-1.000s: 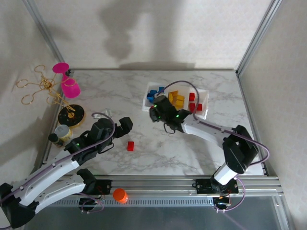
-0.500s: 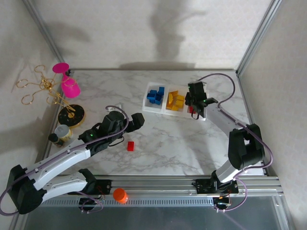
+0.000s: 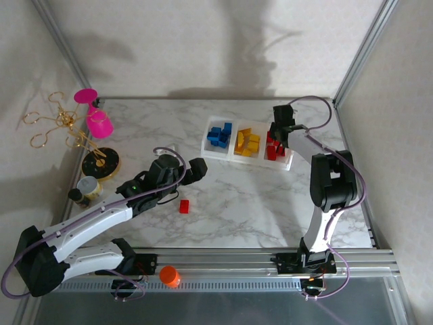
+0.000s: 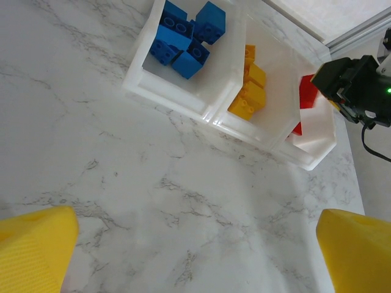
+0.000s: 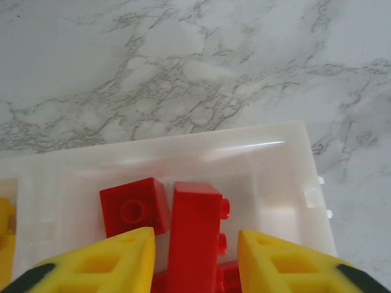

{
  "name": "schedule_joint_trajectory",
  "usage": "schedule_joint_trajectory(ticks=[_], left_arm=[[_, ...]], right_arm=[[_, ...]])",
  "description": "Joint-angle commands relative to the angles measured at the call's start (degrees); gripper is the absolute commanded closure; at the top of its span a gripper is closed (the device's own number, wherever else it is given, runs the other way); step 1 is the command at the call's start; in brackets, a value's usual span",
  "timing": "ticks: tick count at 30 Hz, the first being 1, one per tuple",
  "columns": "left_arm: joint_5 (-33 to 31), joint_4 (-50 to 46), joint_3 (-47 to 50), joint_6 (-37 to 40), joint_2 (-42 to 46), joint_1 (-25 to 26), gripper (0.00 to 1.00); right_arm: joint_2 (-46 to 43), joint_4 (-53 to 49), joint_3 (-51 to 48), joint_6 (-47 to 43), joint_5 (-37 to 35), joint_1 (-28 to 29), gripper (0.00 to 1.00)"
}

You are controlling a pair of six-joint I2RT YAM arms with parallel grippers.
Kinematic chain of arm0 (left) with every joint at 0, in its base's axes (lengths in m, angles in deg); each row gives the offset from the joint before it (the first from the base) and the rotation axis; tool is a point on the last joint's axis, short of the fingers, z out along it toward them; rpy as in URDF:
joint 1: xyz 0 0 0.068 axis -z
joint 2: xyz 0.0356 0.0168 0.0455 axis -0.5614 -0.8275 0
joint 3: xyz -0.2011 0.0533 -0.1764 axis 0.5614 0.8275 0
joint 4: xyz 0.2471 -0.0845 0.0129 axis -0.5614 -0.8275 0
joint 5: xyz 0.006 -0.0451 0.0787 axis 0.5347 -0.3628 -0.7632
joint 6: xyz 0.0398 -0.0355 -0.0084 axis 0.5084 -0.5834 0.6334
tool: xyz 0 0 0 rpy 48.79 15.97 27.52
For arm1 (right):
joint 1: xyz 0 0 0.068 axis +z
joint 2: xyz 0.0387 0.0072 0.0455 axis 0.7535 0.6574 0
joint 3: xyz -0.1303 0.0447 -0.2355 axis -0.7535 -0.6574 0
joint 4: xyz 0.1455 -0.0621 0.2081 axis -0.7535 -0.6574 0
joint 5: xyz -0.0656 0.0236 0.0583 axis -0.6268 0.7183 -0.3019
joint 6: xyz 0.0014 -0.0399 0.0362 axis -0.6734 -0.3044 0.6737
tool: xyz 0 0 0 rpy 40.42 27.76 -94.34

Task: Sort the legos into containers by color
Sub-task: Place the lego in the container, then pick up the lego from the bottom-center of the table.

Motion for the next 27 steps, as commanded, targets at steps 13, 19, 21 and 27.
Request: schedule_joint_trajectory(ticks=[13, 19, 21, 27], left_arm=[[-4.6, -3.2, 1.1, 0.8, 7.7, 0.5, 0.00], [-7.2, -7.1, 2.9, -0.6, 11.7, 0.4, 0.00], [-8.2, -8.6, 3.6, -1.2, 13.4, 0.5, 0.00], [-11.6, -13.8, 5.9, -3.7, 17.9, 0.4, 0.00]], right_arm=[[-13.2, -0.2, -4.3, 0.0, 6.6, 6.9, 0.43], [-17.2, 0.0, -8.4, 1.8, 8.0, 15.5, 0.36], [-17.7, 0.7, -9.5, 1.8, 8.7, 19.0, 0.33], [-17.8, 5.2, -14.0, 0.5, 12.0, 29.2, 0.26]])
